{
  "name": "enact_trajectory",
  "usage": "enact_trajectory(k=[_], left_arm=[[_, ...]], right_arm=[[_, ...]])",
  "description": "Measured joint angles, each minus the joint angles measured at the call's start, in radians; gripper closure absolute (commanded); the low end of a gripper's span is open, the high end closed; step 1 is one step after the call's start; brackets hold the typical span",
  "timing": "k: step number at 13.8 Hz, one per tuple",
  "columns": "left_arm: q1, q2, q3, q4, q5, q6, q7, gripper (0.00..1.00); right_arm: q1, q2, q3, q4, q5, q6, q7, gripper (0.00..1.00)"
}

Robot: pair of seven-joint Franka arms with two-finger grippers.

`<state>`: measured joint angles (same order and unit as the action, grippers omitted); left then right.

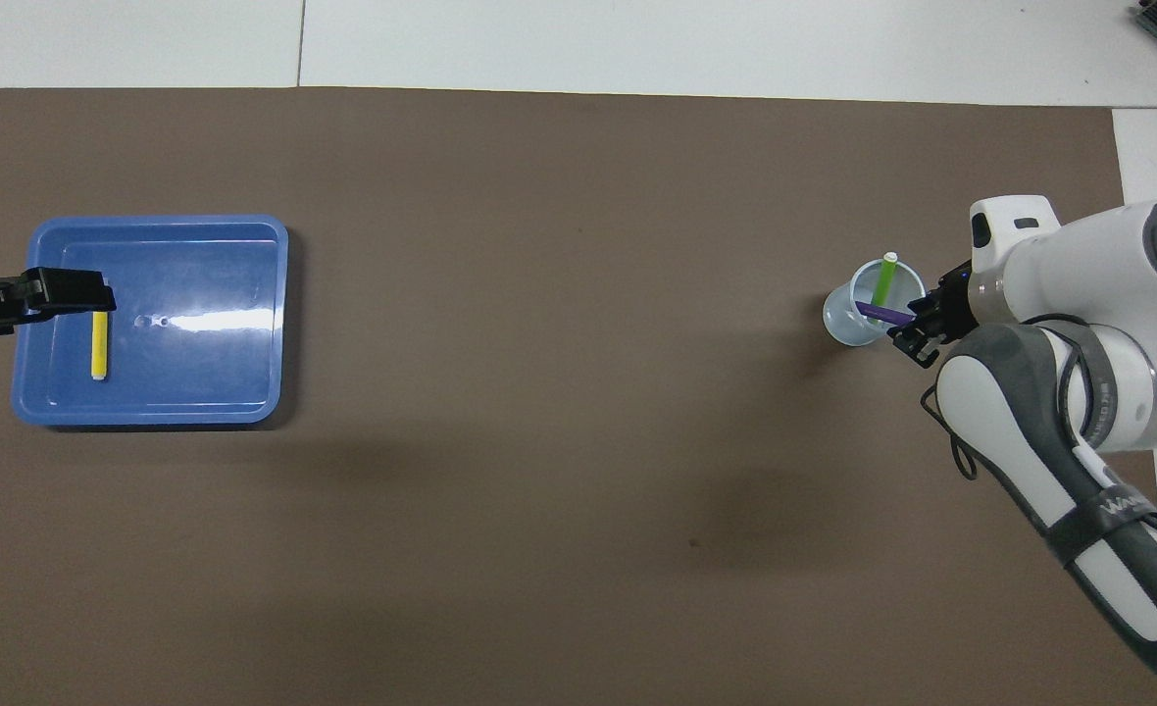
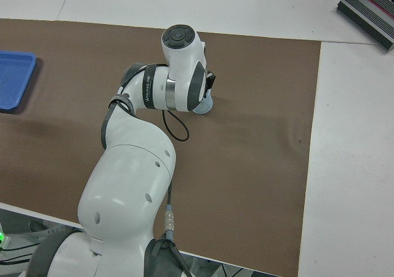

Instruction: Right arm passes pens to left for tray arrangement

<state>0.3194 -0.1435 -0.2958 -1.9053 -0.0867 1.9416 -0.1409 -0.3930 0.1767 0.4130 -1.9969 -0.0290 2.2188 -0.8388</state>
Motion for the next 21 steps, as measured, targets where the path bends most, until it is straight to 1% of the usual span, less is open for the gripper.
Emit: enact_trajectory(k=[1, 7, 9, 11, 14, 18, 21], left_arm=[[0.000, -0.002, 0.000, 0.000, -0.002, -0.008, -0.006, 0.00], [0.000, -0.009, 0.000, 0.002, -0.005, -0.044, -0.010, 0.00], [0.000, -0.009, 0.000, 0.002, -0.005, -0.055, -0.015, 0.00], [0.000, -0.009, -0.001, 0.002, -0.009, -0.062, -0.043, 0.00], [-0.001, -0.009, -0.001, 0.002, -0.028, -0.070, -0.065, 0.00], [-0.001, -0.014, -0.001, 0.002, -0.116, -0.105, -0.176, 0.00], [-0.001, -0.018, -0.004, -0.001, -0.183, -0.121, -0.265, 0.00]], right_arm=[[-0.001, -0.001, 0.000, 0.001, 0.000, -0.001, 0.000, 1.00], [-0.002, -0.001, 0.001, 0.002, 0.000, -0.003, 0.000, 1.00], [-0.002, -0.002, 0.003, 0.020, 0.000, -0.032, 0.000, 1.00], [0.004, -0.006, 0.008, 0.064, 0.000, -0.085, 0.000, 1.00], [0.042, -0.015, 0.012, 0.145, 0.000, -0.148, 0.000, 1.00], [0.107, -0.027, 0.014, 0.242, 0.000, -0.222, 0.012, 1.00], [0.124, -0.032, 0.015, 0.272, 0.000, -0.249, 0.018, 1.00]])
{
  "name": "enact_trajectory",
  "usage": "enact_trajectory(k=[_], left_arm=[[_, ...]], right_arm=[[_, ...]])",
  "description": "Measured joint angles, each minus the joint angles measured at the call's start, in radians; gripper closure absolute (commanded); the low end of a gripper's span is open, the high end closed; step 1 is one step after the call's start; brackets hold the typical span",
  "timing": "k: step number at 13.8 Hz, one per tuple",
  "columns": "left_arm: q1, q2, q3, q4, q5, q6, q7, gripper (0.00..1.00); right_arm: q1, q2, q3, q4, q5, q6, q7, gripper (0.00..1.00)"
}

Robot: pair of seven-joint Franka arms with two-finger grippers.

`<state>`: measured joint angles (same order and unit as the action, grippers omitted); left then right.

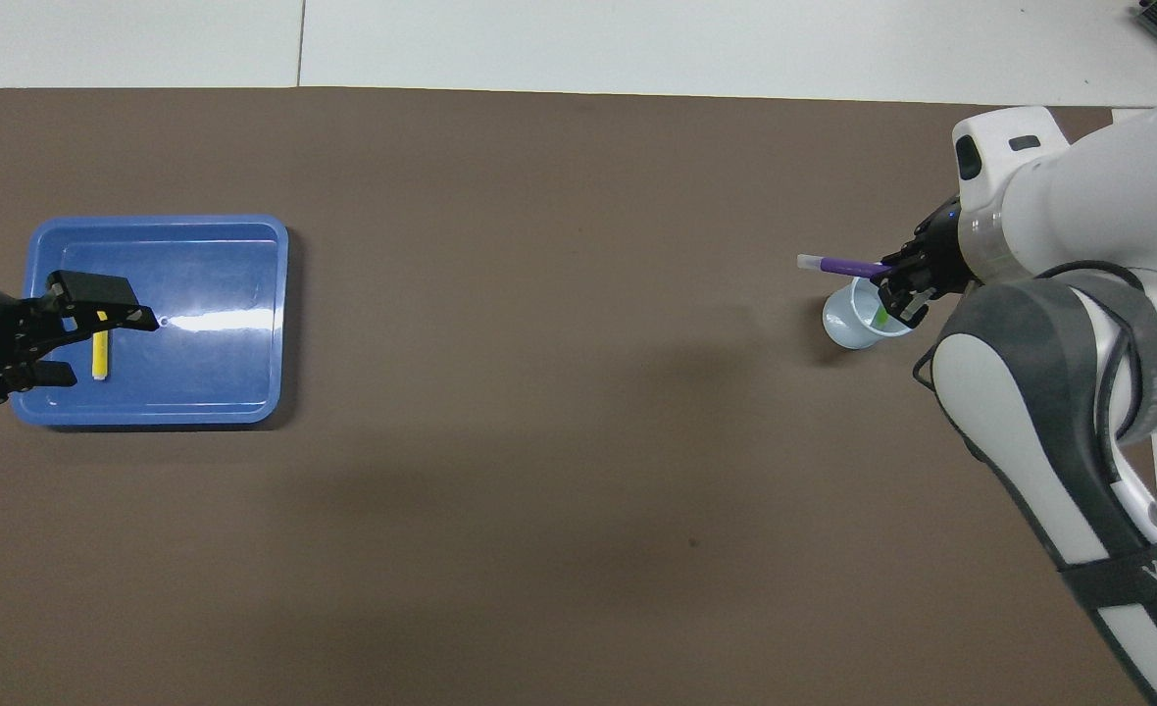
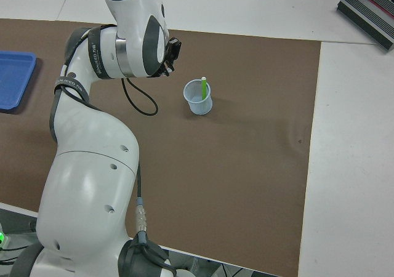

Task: Right arm passes pens to left for tray arrangement
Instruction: 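Carry the purple pen toward the left gripper while the left gripper approaches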

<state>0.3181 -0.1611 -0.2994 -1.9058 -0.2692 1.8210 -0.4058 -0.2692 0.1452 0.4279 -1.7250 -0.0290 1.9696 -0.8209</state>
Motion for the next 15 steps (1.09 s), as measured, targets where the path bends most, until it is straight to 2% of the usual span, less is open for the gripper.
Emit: enact_trajectory(k=[3, 6, 11, 15], left_arm=[[-0.008, -0.005, -0.002, -0.004, -0.102, -0.008, -0.116, 0.00], [-0.029, -0.010, -0.003, -0.008, -0.161, -0.009, -0.256, 0.00], [-0.049, -0.014, -0.003, -0.018, -0.309, -0.006, -0.540, 0.01], [-0.106, -0.015, -0.004, -0.018, -0.356, 0.025, -0.671, 0.01]], right_arm=[[0.001, -0.002, 0.019, 0.012, 0.014, -0.009, 0.068, 1.00], [0.017, -0.010, 0.073, 0.024, 0.098, -0.022, 0.203, 1.00], [0.090, -0.023, 0.080, 0.043, 0.256, -0.054, 0.462, 1.00], [0.132, -0.023, 0.081, 0.050, 0.370, -0.054, 0.647, 1.00]])
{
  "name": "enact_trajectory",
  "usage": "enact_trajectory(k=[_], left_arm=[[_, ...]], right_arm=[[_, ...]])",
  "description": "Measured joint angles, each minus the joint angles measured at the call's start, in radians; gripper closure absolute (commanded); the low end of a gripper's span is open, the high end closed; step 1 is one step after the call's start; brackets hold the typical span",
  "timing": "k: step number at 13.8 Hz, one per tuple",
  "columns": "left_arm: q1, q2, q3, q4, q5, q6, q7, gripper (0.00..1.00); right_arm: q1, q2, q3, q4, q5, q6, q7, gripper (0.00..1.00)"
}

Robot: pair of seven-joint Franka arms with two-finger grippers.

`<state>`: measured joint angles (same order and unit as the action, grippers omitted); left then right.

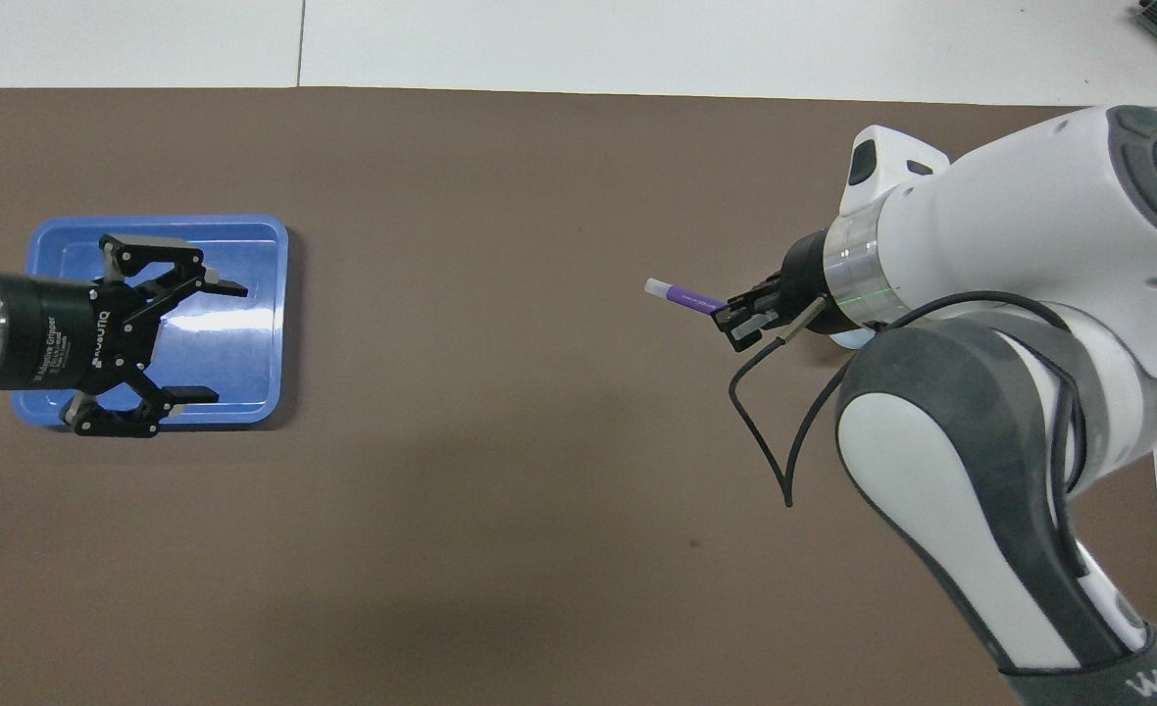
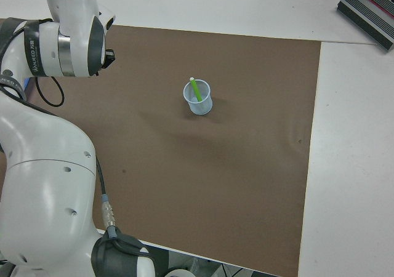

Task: Right arm passes pens to left for tray arrangement
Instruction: 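Carry the purple pen toward the left gripper while the left gripper approaches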

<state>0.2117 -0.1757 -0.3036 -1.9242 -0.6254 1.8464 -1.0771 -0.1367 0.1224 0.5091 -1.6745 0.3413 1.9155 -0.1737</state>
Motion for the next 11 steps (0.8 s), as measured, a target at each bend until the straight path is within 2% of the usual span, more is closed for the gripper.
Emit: enact_trajectory(k=[5, 11], left_arm=[[-0.115, -0.004, -0.001, -0.042, -0.003, 0.134, -0.052, 0.02], [-0.262, -0.009, -0.002, -0.107, -0.005, 0.322, -0.214, 0.09]], right_arm=[[0.095, 0.000, 0.001, 0.011, 0.089, 0.059, 0.252, 1.00], [0.207, 0.000, 0.002, 0.012, 0.105, 0.133, 0.536, 1.00]])
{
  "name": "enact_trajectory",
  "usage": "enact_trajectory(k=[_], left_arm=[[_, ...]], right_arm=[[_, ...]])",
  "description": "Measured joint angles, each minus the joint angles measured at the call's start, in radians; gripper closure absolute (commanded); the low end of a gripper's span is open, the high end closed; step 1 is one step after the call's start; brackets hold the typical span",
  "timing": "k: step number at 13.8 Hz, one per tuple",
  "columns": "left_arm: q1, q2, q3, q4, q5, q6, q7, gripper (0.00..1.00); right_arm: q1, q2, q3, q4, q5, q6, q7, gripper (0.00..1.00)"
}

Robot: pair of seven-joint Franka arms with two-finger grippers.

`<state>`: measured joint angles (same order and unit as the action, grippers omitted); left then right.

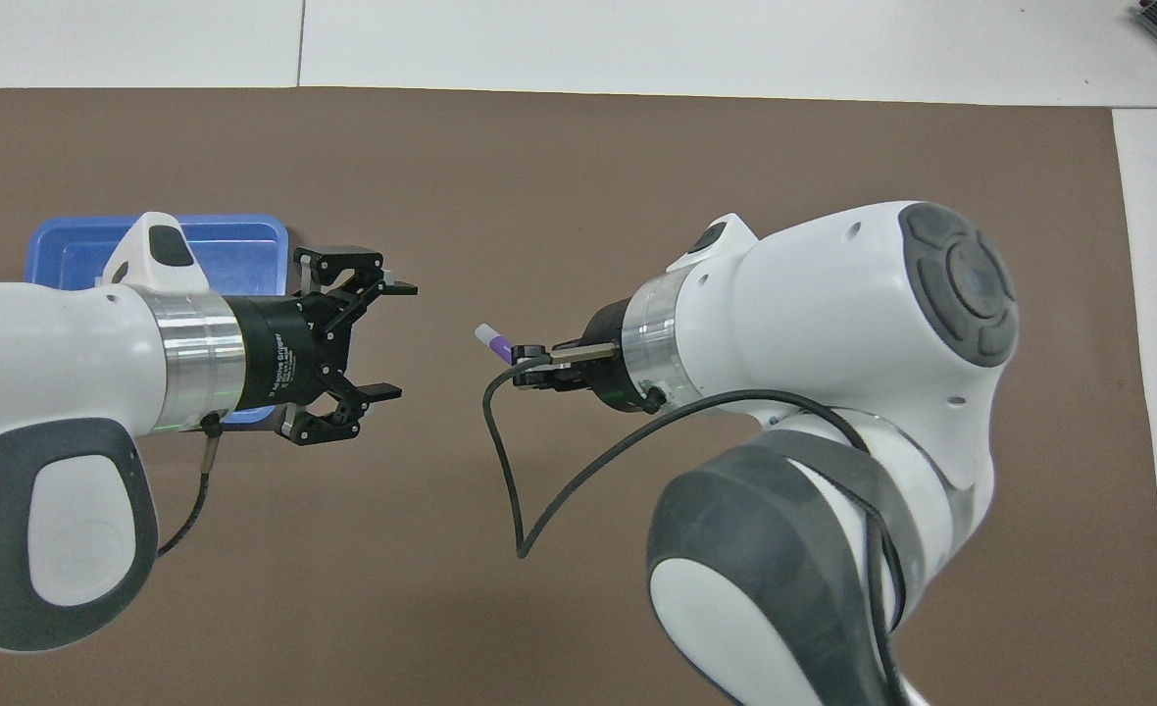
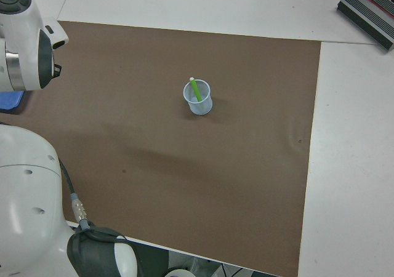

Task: Right arm passes pens to left for tray arrangement
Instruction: 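Carry the purple pen toward the left gripper while the left gripper approaches, then close the left gripper on the purple pen and open the right gripper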

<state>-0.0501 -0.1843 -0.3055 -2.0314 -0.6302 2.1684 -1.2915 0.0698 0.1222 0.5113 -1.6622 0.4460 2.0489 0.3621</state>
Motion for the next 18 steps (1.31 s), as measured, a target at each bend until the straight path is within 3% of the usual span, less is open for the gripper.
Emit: enact_trajectory(k=[5, 9, 11, 13, 15, 17, 18], left_arm=[[-0.075, 0.000, 0.000, -0.052, -0.044, 0.085, -0.047, 0.09], [-0.081, 0.000, 0.002, -0.059, -0.075, 0.079, -0.053, 0.18], [-0.081, -0.001, 0.010, -0.059, -0.100, 0.062, -0.054, 0.44], [-0.080, -0.001, 0.016, -0.058, -0.113, 0.048, -0.054, 0.63], [-0.067, -0.003, 0.027, -0.053, -0.117, 0.011, -0.052, 0.70], [-0.058, -0.004, 0.039, -0.043, -0.119, -0.009, -0.050, 0.94], [-0.058, -0.004, 0.039, -0.041, -0.119, -0.009, -0.049, 1.00]], right_arm=[[0.035, 0.000, 0.000, 0.000, 0.082, 0.066, 0.154, 1.00], [0.043, 0.000, 0.000, 0.000, 0.084, 0.071, 0.181, 1.00], [0.045, 0.000, 0.000, 0.000, 0.084, 0.071, 0.182, 1.00], [0.045, 0.000, 0.000, 0.000, 0.084, 0.071, 0.182, 1.00], [0.045, 0.000, 0.000, 0.000, 0.084, 0.071, 0.182, 1.00], [0.046, 0.000, 0.000, 0.000, 0.084, 0.071, 0.182, 1.00], [0.046, 0.000, 0.000, 0.000, 0.084, 0.070, 0.182, 1.00]])
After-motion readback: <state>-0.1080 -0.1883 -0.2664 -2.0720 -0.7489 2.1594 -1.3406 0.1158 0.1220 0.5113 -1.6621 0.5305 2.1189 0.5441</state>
